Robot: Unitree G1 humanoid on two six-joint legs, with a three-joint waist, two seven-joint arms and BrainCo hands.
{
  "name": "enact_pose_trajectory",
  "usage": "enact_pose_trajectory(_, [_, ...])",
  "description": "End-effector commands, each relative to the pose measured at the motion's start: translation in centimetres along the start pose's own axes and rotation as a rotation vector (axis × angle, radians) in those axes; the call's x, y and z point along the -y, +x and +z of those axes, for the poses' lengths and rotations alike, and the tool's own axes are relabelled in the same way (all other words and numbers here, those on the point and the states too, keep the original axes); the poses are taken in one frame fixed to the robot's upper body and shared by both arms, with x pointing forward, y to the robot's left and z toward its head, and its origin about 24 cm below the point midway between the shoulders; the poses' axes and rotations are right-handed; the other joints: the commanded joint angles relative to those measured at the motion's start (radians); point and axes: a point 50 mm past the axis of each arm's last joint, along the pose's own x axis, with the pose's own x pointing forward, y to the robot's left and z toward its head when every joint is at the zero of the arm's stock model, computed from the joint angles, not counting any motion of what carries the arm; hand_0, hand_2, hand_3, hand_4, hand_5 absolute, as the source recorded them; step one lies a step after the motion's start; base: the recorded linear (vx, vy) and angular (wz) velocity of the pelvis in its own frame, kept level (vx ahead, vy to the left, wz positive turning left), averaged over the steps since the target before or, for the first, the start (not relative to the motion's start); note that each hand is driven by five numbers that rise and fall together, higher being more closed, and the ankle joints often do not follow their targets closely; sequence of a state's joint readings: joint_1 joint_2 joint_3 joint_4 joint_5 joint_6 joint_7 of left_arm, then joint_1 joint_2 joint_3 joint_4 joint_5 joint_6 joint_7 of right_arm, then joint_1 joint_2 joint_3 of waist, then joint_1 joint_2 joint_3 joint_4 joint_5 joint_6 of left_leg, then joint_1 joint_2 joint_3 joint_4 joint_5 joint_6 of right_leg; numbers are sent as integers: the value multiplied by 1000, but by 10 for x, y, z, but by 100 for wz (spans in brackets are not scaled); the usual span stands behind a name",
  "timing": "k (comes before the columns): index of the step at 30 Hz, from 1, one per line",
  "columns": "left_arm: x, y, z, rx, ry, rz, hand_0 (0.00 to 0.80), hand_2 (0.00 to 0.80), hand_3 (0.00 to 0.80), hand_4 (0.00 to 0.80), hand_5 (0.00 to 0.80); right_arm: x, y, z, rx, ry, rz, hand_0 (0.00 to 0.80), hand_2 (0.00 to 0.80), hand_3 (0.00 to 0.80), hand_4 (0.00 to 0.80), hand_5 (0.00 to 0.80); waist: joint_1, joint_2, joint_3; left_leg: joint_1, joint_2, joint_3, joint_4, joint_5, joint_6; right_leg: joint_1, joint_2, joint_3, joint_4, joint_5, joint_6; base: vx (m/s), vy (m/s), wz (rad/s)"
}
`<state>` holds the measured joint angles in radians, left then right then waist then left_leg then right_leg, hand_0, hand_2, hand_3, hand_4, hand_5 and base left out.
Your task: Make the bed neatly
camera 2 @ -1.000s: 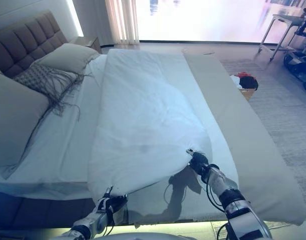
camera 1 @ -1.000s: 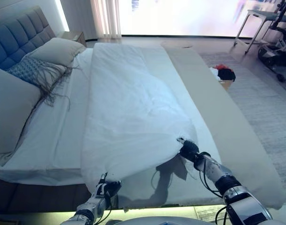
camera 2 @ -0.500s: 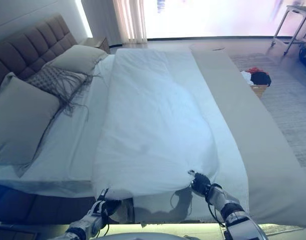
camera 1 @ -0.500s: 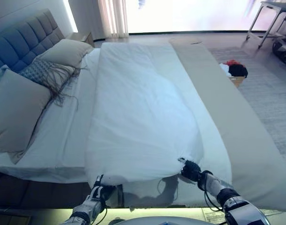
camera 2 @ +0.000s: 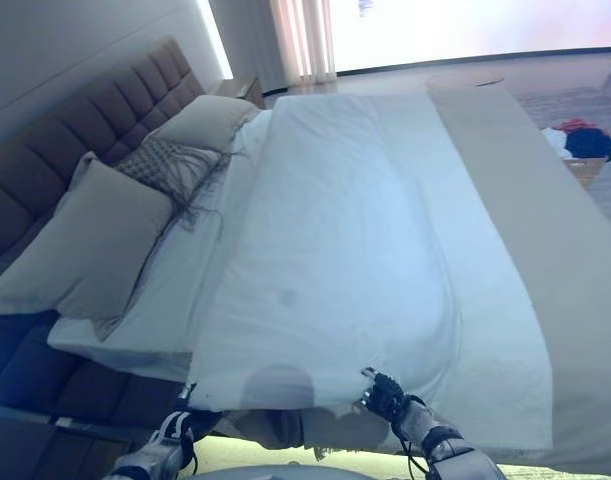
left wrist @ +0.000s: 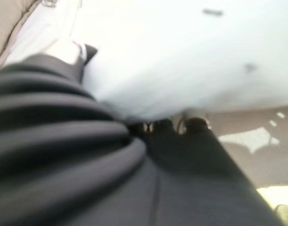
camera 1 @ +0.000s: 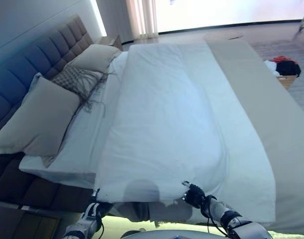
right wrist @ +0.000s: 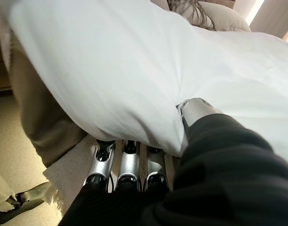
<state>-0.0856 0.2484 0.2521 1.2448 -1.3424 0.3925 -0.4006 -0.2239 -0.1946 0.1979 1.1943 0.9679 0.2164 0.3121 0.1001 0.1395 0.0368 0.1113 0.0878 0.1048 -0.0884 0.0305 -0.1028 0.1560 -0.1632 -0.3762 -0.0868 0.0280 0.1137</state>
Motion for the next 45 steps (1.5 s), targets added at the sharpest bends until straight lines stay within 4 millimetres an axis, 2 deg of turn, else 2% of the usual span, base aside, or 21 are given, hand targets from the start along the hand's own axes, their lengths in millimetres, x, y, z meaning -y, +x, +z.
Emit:
enact_pose_trajectory(1, [23, -75, 145, 483, 39, -84, 800, 800, 800, 800, 800, 53, -28, 32, 211, 124, -198, 800, 800, 800, 800, 800, 65, -72, 1, -16, -63, -13, 1, -34, 41, 23, -194, -11, 7, 107, 90, -18, 272, 10])
enact_pose_trajectory(4, [22, -76, 145, 471, 40, -65, 800, 800, 800, 800, 800, 54, -30, 31, 205, 109, -193, 800, 800, 800, 800, 800, 66, -78, 9, -10, -95, 8, 1, -40, 52, -7, -228, -34, 19, 189, 111, -60, 258, 9])
enact_pose_trajectory(6, [23, -80, 149, 487, 33, -67, 800, 800, 800, 800, 800, 49, -27, 32, 194, 86, -167, 800, 800, 800, 800, 800, 71, -77, 17, -6, -98, 37, 1, -43, 61, -30, -217, -42, 124, 160, 111, -146, 222, -3])
enact_pose_trajectory(8, [28, -77, 149, 489, 46, -92, 800, 800, 800, 800, 800, 43, -24, 32, 188, 71, -125, 800, 800, 800, 800, 800, 65, -70, 20, -20, -108, 36, 1, -28, 83, -58, -141, -5, 282, 69, 85, -202, 175, -20])
enact_pose_trajectory(9, [33, -72, 147, 490, 55, -111, 800, 800, 800, 800, 800, 40, -22, 30, 185, 62, -99, 800, 800, 800, 800, 800, 58, -73, 26, -30, -124, 20, 1, -16, 95, -75, -66, 38, 367, 28, 72, -162, 91, -26])
enact_pose_trajectory(10, [35, -70, 147, 490, 59, -117, 800, 800, 800, 800, 800, 38, -22, 31, 185, 57, -94, 800, 800, 800, 800, 800, 57, -78, 28, -34, -132, 14, 1, -13, 97, -81, -45, 56, 381, 15, 67, -186, 45, -25])
enact_pose_trajectory(12, [46, -60, 143, 494, 64, -139, 800, 800, 800, 800, 800, 34, -20, 33, 182, 43, -68, 800, 800, 800, 800, 800, 43, -98, 33, -57, -167, -6, 1, 4, 103, -83, 62, 117, 375, 11, 61, -196, -18, -2])
enact_pose_trajectory(13, [52, -57, 143, 497, 61, -145, 800, 800, 800, 800, 800, 29, -18, 36, 169, 22, -57, 800, 800, 800, 800, 800, 48, -108, 36, -77, -190, -17, 11, 14, 103, -54, 90, 126, 322, -11, 51, -161, -11, 22])
enact_pose_trajectory(15, [49, -60, 145, 515, 30, -135, 800, 800, 800, 800, 800, 16, -12, 41, 133, -25, -39, 800, 800, 800, 800, 800, 84, -105, 35, -127, -193, 12, 23, 43, 79, 28, 83, 71, 218, -67, 28, -117, 22, 1])
enact_pose_trajectory(17, [42, -61, 142, 505, 33, -118, 800, 800, 800, 800, 800, 11, -9, 42, 119, -37, -34, 800, 800, 800, 800, 800, 106, -100, 40, -177, -195, 18, 38, 69, 62, 73, 103, 89, 129, -110, 4, -110, 37, -48])
enact_pose_trajectory(21, [41, -59, 139, 506, 26, -108, 800, 800, 800, 800, 800, 9, -8, 40, 97, -83, -32, 800, 800, 800, 800, 800, 126, -94, 58, -231, -191, -32, 46, 109, 37, 74, 107, 92, 49, -86, -21, -224, 93, -39])
enact_pose_trajectory(25, [55, -48, 136, 503, 25, -132, 800, 800, 800, 800, 800, 6, -6, 40, 86, -117, -48, 800, 800, 800, 800, 800, 88, -119, 72, -215, -112, 17, 196, 35, 19, 25, 56, 23, 54, -69, -37, -358, 231, -13])
enact_pose_trajectory(29, [64, -27, 116, 451, 44, -125, 800, 800, 800, 800, 800, 22, -13, 32, 75, -67, -87, 800, 800, 800, 800, 800, 28, -115, 59, -102, 55, 29, 178, 75, -25, -28, -13, -6, 128, -77, -28, -269, 391, 15])
enact_pose_trajectory(31, [64, -19, 107, 428, 59, -108, 800, 800, 800, 800, 800, 28, -15, 31, 73, -55, -105, 800, 800, 800, 800, 800, 12, -101, 51, -53, 88, 36, 129, 81, -43, -31, -37, -14, 142, -77, -17, -158, 433, 34])
enact_pose_trajectory(32, [62, -16, 102, 417, 68, -94, 800, 800, 800, 800, 800, 30, -17, 32, 69, -55, -113, 800, 800, 800, 800, 800, 4, -91, 46, -26, 86, 28, 95, 59, -47, -34, -58, -8, 146, -72, -3, -137, 558, 39])
enact_pose_trajectory(34, [56, -18, 101, 393, 80, -70, 800, 800, 800, 800, 800, 32, -17, 31, 59, -60, -125, 800, 800, 800, 800, 800, 1, -72, 40, 3, 38, 0, 23, 16, -34, -42, -99, 14, 132, -32, 29, -138, 558, 21])
enact_pose_trajectory(37, [47, -33, 116, 391, 68, -39, 800, 800, 800, 800, 800, 44, -23, 20, 23, -57, -138, 800, 800, 800, 800, 800, -14, -55, 41, 15, -30, 11, 1, -30, -3, -67, -160, 32, 61, 96, 69, -158, 429, 48])
enact_pose_trajectory(39, [47, -40, 124, 405, 56, -33, 800, 800, 800, 800, 800, 44, -22, 15, 0, -64, -131, 800, 800, 800, 800, 800, -12, -56, 43, 19, -48, 29, 1, -41, 7, -91, -177, 13, 52, 151, 82, -143, 247, 6])
enact_pose_trajectory(41, [46, -49, 134, 428, 47, -25, 800, 800, 800, 800, 800, 41, -20, 8, -28, -70, -112, 800, 800, 800, 800, 800, -3, -50, 44, 17, -57, 57, 1, -43, 26, -114, -152, -6, 145, 125, 76, -242, 253, -22])
enact_pose_trajectory(43, [42, -52, 136, 457, 43, -27, 800, 800, 800, 800, 800, 39, -19, 3, -52, -90, -84, 800, 800, 800, 800, 800, 3, -47, 42, -5, -68, 58, 1, -22, 49, -130, -83, 11, 285, 47, 50, -270, 200, -30])
enact_pose_trajectory(45, [38, -49, 132, 479, 41, -25, 800, 800, 800, 800, 800, 37, -18, -2, -66, -108, -68, 800, 800, 800, 800, 800, 8, -65, 37, -35, -92, 45, 1, -9, 66, -102, 8, 51, 314, -33, 30, -230, 47, -14])
